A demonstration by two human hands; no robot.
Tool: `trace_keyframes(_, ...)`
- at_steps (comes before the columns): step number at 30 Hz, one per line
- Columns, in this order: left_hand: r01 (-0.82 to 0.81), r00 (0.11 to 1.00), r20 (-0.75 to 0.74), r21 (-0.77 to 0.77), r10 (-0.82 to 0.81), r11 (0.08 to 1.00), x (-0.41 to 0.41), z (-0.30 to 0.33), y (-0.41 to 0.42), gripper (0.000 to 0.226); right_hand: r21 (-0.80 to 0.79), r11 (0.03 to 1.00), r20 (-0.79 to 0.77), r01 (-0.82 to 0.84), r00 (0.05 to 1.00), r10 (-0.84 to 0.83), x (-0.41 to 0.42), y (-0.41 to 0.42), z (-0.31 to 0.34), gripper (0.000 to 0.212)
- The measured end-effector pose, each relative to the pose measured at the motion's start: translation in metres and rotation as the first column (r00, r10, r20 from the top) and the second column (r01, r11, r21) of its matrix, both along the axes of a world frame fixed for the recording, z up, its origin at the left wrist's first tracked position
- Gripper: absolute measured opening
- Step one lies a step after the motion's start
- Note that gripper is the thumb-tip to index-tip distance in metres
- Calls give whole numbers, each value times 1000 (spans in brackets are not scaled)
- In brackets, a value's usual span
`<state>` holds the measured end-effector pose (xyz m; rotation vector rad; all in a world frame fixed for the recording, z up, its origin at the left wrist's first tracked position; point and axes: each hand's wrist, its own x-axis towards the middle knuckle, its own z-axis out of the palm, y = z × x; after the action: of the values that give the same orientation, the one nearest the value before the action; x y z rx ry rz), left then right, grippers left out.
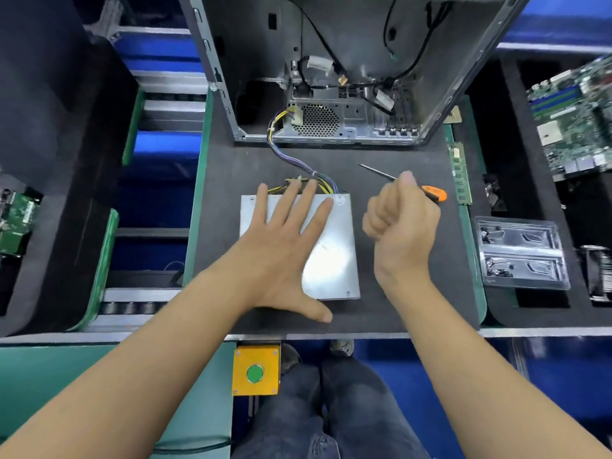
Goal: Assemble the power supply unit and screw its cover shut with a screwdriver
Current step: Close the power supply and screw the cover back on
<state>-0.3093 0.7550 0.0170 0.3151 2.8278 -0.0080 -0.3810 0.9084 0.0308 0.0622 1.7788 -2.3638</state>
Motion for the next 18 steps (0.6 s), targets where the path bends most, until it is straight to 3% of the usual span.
trace_keyframes(3, -11, 1000, -4, -33, 11, 999, -2, -1, 8, 147, 411, 912, -27, 9, 1000, 3, -4, 19, -17, 35)
trace_keyframes(5, -32, 999, -9, -26, 32, 999, -2, 0, 10, 141, 548, 832, 20, -81, 996, 83, 2, 23, -30, 20)
trace_keyframes(11, -30, 999, -38, -25, 29, 999, -1, -2, 14, 138, 554, 781, 125, -288, 956, 264, 17, 11, -46, 51)
trace_keyframes(15, -32, 999, -35, -9, 31, 999, -1, -1, 14, 152, 512, 808, 114, -291, 955, 272, 25, 8, -52, 52)
trace_keyframes(18, -64, 996, -63, 35, 66, 997, 0, -3, 18, 139, 528, 797, 105, -294, 954, 282, 24, 9, -55, 47)
